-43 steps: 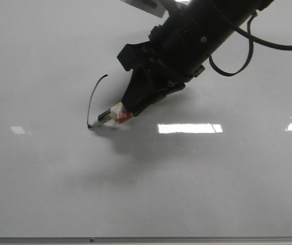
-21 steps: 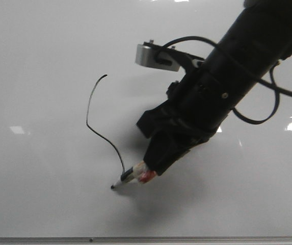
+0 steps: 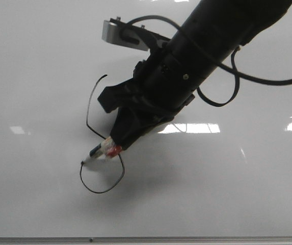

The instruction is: Write number 8 on whiteboard

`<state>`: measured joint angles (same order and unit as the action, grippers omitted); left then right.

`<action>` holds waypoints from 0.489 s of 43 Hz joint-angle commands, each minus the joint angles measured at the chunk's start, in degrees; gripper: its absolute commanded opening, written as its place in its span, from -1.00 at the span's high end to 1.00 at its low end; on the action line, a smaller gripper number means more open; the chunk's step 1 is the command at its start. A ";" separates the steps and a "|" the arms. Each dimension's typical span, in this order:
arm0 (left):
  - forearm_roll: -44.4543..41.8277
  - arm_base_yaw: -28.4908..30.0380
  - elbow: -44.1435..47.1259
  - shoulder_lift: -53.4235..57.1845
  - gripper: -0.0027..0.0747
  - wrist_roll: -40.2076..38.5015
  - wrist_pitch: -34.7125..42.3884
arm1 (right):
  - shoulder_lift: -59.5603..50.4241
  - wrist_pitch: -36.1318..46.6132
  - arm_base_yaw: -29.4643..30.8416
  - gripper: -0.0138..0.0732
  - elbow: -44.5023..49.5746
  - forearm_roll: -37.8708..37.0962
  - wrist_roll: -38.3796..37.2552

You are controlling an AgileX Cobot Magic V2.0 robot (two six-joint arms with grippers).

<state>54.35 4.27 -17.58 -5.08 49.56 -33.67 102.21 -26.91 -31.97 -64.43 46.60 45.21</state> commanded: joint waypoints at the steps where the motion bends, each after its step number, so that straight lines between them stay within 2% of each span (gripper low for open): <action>1: 2.34 0.16 -1.48 -1.15 0.98 -0.18 2.76 | -5.48 4.90 2.57 0.90 -0.33 0.89 -0.15; 13: 2.34 0.16 -1.48 -1.15 0.98 -0.18 2.84 | -13.63 3.95 10.86 0.90 2.80 -0.09 -0.15; 21: 2.34 0.16 -1.48 -1.15 0.98 -0.18 2.97 | -14.72 3.58 10.65 0.90 -0.56 -0.09 -0.10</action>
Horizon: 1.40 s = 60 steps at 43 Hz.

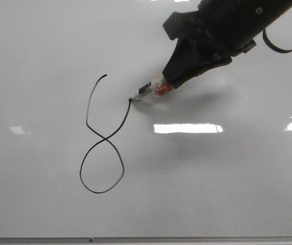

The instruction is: Write number 8 on whiteboard

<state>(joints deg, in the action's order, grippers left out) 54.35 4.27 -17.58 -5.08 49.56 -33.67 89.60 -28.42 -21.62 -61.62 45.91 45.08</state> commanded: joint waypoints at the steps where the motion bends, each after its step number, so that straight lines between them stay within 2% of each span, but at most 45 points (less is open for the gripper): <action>1: 2.34 0.16 -1.48 -1.15 0.98 -0.18 2.97 | -1.84 5.09 0.10 0.90 -3.88 0.60 0.03; 13: 2.44 0.16 -1.38 -1.15 0.98 -0.18 2.97 | 4.80 4.12 -5.28 0.90 -10.81 0.60 0.03; 19: 2.44 0.16 -1.38 -1.15 0.98 -0.18 2.97 | 2.10 5.62 -7.99 0.90 -11.07 1.32 0.92; 22: 2.44 0.16 -1.38 -1.15 0.98 -0.18 2.84 | -1.67 2.76 -9.04 0.90 -11.07 1.32 3.74; 28: 2.44 0.16 -2.22 -2.44 0.93 0.65 0.08 | -9.18 -9.71 -9.88 0.90 -12.55 -0.67 11.93; 33: 2.44 0.16 -6.42 -8.73 0.58 8.17 -5.39 | -11.74 -18.92 -9.90 0.90 -16.95 -7.61 12.25; 39: 5.01 -0.45 -14.08 -19.73 -0.19 23.00 -10.96 | -12.11 -27.01 -12.05 0.90 -21.74 -19.24 12.25; 40: 5.68 -0.99 -15.23 -21.31 -0.27 24.10 -11.88 | -12.11 -27.64 -12.67 0.90 -21.99 -20.87 12.30; 42: 6.59 -2.62 -17.84 -25.09 -0.33 27.43 -13.79 | -12.11 -28.42 -14.38 0.90 -22.11 -24.22 12.30; 45: 5.84 -6.34 -21.73 -30.93 -0.27 28.73 -15.71 | -12.11 -28.68 -17.45 0.90 -22.11 -27.15 12.30; 49: 0.26 -14.32 -25.65 -37.52 -0.13 28.72 -15.33 | -12.11 -27.86 -21.03 0.90 -22.11 -27.31 12.30; 55: -8.69 -28.91 -29.84 -44.50 -0.08 23.61 -10.39 | -12.11 -26.73 -25.52 0.90 -22.11 -27.44 12.30; 60: -13.19 -36.97 -32.16 -47.80 -0.08 20.28 -8.84 | -12.11 -26.66 -27.55 0.90 -22.11 -27.44 12.30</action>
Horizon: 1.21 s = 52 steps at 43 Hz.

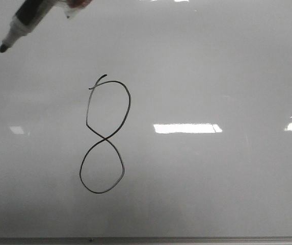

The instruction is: Write number 8 on whiteboard

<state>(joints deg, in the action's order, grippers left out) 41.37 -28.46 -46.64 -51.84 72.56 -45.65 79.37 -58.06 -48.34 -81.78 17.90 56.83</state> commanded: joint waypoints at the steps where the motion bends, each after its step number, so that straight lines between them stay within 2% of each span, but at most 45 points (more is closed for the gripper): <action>1: -0.66 -5.07 -3.40 -1.39 -0.08 -3.15 3.24 | -1.88 2.93 -1.07 0.90 -1.95 0.57 0.55; 6: -1.18 -6.77 -3.53 -1.63 -0.01 -4.01 4.71 | -1.88 2.62 -1.57 0.90 -1.95 0.63 0.55; 12: -1.23 -6.77 -3.53 -1.63 0.18 -4.01 4.93 | -1.88 2.20 -1.57 0.90 -1.95 1.94 0.55; 27: -1.44 -6.77 -3.53 -1.63 0.89 -4.01 5.18 | -1.88 2.37 -1.57 0.89 -1.95 5.88 0.55; 30: -1.44 -6.77 -3.53 -1.63 0.98 -4.01 5.18 | -1.88 2.79 -1.57 0.78 -1.95 6.04 0.49; 32: -1.44 -6.77 -3.53 -1.63 0.98 -4.01 5.18 | -1.88 3.11 -1.57 0.61 -1.95 6.04 0.44; 37: -1.44 -6.64 -3.53 -1.63 0.98 -4.52 5.53 | -2.20 3.86 -1.30 -0.01 -1.95 6.04 -1.41; 40: -1.56 -5.21 -3.11 -1.63 0.98 -5.89 6.09 | -2.77 4.62 -1.22 -0.31 -1.95 5.98 -3.53; 42: -1.56 -3.86 -2.39 -1.63 0.98 -6.82 6.92 | -3.66 4.96 -0.45 -0.34 -1.95 5.98 -5.11; 46: -1.56 0.70 -0.36 -1.63 0.98 -10.21 9.42 | -6.34 5.00 2.49 -0.29 -1.48 5.98 -7.58; 52: -1.34 9.46 2.09 -1.63 0.98 -17.86 11.15 | -12.94 6.30 10.38 -0.21 2.93 6.03 -11.92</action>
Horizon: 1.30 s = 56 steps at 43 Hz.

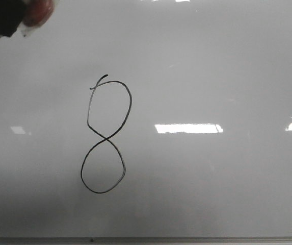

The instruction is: Write number 8 on whiteboard

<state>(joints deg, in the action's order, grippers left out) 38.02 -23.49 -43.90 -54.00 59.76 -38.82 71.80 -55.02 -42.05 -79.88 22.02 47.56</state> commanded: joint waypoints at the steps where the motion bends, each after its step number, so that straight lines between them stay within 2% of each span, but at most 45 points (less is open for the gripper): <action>1: 2.01 5.93 -0.20 0.52 0.98 -6.85 4.67 | -7.04 3.98 5.79 -0.20 2.61 1.91 -3.50; 9: 2.55 19.16 3.20 0.52 0.98 -17.25 11.02 | -21.13 15.37 16.20 -0.06 19.17 1.91 -10.58; 13: 5.40 23.80 6.06 0.52 0.98 -18.51 16.79 | -30.17 23.62 20.52 0.11 30.50 1.91 -14.47; 19: 8.65 25.22 11.13 0.40 0.98 -18.31 26.41 | -44.43 32.46 24.60 0.42 46.40 2.03 -19.29; 26: 8.65 24.31 12.55 -3.04 0.98 -18.17 30.89 | -56.98 35.93 25.36 0.93 57.71 2.03 -20.83; 34: 8.79 22.88 12.55 -10.54 0.98 -18.17 37.98 | -63.93 38.21 25.36 0.90 61.23 2.03 -20.83; 48: 7.17 17.18 10.07 -23.92 0.98 -18.17 48.82 | -63.91 38.34 25.36 0.90 61.25 2.03 -20.83; 56: 6.66 17.17 7.74 -27.69 0.98 -18.60 49.37 | -63.91 38.34 25.36 0.90 61.25 2.03 -20.83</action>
<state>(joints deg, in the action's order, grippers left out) 45.37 -5.89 -33.59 -81.85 41.85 6.97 7.32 -21.43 -16.98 -17.20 23.15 26.85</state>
